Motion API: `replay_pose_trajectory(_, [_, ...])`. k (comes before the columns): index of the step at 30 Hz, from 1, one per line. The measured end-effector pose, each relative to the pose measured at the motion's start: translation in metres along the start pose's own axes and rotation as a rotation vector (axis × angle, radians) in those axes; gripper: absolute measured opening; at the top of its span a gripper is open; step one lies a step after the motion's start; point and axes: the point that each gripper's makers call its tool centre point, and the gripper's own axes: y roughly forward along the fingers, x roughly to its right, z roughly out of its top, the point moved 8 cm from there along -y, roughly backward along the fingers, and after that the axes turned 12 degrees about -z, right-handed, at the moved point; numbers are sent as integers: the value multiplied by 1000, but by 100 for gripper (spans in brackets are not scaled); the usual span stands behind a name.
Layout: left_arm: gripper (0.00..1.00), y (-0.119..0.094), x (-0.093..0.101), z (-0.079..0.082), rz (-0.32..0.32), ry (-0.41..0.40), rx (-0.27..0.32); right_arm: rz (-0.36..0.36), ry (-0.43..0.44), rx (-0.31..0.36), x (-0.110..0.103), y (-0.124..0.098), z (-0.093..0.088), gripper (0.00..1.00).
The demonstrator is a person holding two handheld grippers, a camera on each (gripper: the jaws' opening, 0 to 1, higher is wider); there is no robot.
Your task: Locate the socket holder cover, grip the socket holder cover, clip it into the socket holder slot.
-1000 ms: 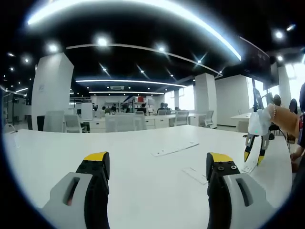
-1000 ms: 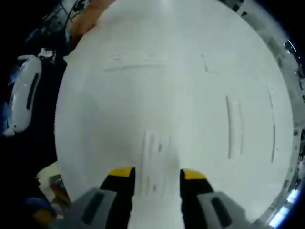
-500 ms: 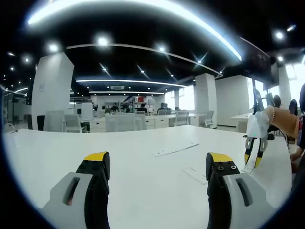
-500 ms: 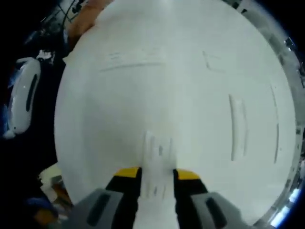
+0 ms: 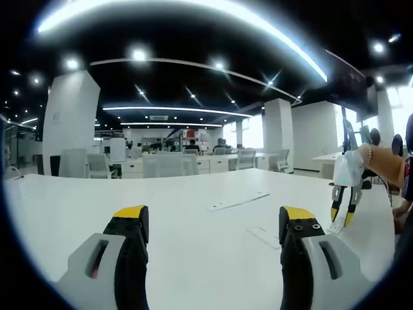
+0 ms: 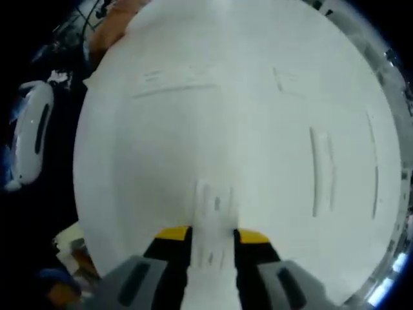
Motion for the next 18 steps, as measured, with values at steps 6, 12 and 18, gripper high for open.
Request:
replay_pose_trajectory(6, [82,1,0,-1,1,-2,-5,5,-14,13,2,0,-1,27])
replay_pose_trajectory(12, [82,1,-1,-1,1,-10,-3,-4,-16,19,3,-2,0,26])
replay_pose_trajectory(18, [82,0,-1,0,-1,-9,-2,-31,-22,50,7,-18,4,26])
